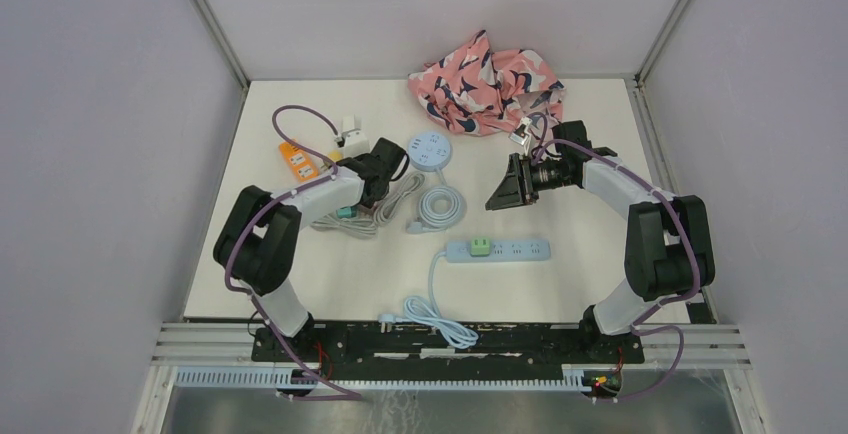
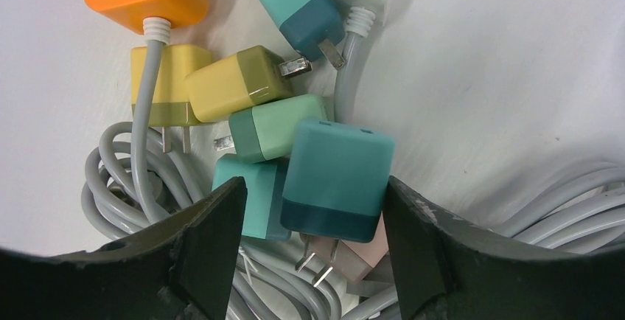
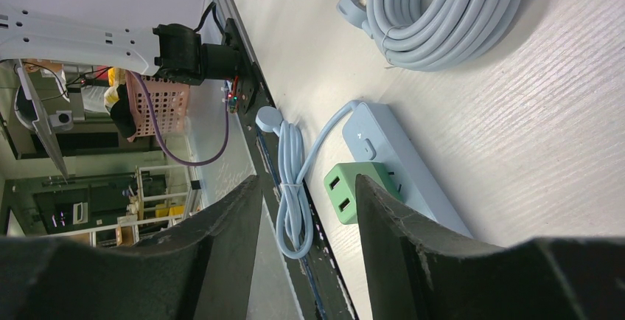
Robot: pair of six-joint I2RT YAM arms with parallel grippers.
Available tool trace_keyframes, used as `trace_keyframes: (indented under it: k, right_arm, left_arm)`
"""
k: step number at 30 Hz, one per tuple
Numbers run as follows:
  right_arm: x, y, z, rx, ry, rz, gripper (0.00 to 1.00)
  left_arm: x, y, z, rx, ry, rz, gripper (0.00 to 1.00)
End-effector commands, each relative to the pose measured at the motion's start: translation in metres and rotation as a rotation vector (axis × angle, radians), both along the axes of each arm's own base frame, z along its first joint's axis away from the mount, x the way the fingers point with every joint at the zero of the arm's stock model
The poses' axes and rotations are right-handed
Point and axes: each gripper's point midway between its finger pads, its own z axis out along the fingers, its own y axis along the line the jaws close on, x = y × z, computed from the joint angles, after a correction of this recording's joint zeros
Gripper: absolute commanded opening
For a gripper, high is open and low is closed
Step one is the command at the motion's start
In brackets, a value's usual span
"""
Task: Pull the plug off the socket
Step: Place the plug at the center of the board.
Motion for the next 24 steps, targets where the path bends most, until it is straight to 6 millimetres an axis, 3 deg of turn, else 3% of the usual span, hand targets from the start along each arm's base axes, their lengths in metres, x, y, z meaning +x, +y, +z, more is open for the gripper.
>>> trace_keyframes:
  k: [1, 9, 17, 24]
  right_arm:
    - [0.009, 0.001, 0.017, 0.017, -0.081, 0.008, 0.55]
    - [0.008, 0.001, 0.017, 0.018, -0.088, 0.010, 0.55]
    - [0.008, 0.000, 0.018, 0.017, -0.102, 0.014, 0.55]
    - [0.006, 0.000, 0.020, 0.018, -0.125, 0.020, 0.55]
  left_arm:
    - [0.010, 0.000, 0.015, -0.024, -0.063, 0.052, 0.77]
    - [0.010, -0.010, 0.026, -0.068, -0.057, -0.006, 0.89]
    - [0.008, -0.033, 0.046, -0.161, -0.089, -0.143, 0.98]
    - [-0.002, -0.082, 0.068, -0.364, -0.193, -0.438, 0.99]
